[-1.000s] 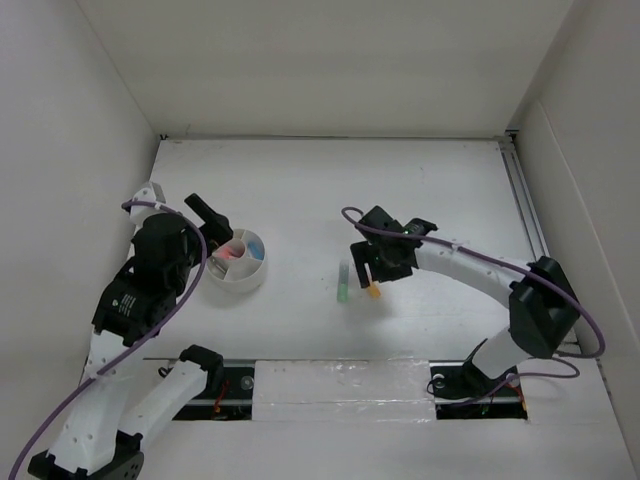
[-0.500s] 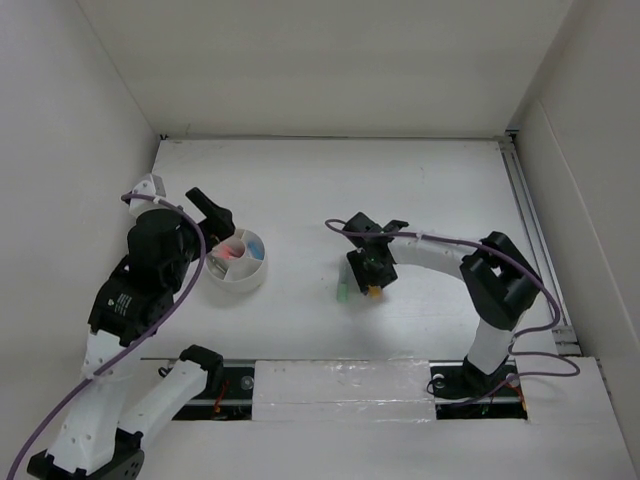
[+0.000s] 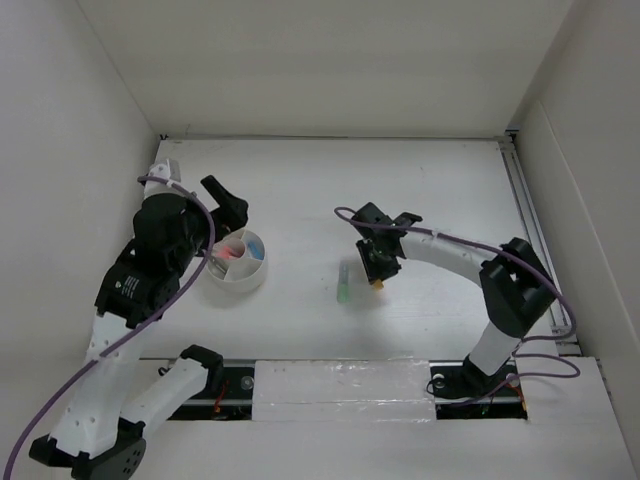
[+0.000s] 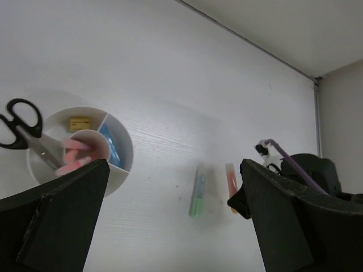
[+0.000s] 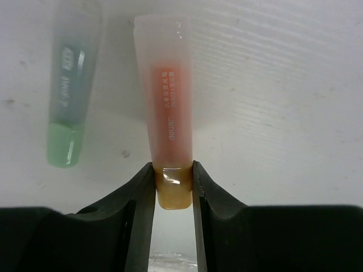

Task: Sort the stationery into containers
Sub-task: Pick up the pen from the center of the board, then place the pen in the storage box.

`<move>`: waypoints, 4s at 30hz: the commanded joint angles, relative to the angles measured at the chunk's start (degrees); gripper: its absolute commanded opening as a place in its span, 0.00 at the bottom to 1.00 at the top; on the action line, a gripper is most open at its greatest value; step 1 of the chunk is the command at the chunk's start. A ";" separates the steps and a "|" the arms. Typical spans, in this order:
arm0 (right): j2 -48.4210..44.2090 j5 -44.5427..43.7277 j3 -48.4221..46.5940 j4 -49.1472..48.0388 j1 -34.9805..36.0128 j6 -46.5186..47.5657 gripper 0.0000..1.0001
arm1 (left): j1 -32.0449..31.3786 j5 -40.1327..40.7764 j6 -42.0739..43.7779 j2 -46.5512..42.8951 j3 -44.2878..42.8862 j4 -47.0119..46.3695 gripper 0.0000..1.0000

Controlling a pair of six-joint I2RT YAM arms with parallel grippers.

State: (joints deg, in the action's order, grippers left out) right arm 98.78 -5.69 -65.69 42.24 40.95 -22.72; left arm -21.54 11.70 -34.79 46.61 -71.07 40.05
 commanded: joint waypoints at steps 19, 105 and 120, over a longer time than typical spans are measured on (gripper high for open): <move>-7.81 6.13 -30.55 -3.72 7.91 -4.88 0.00 | -0.26 -40.19 -7.75 13.86 -2.06 -27.84 1.00; -22.85 20.71 0.12 -27.72 -0.34 6.02 1.00 | 0.01 -13.98 19.84 -8.29 22.11 -24.40 0.00; -37.93 10.63 19.36 -45.58 10.73 -2.23 1.00 | 0.01 -2.14 17.66 -16.19 28.70 -30.56 0.00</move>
State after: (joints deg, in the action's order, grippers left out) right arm 66.43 9.13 -48.80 3.53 49.50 -22.96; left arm -21.41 4.91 -15.00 32.36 -42.78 13.89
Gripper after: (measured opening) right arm 0.999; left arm 0.120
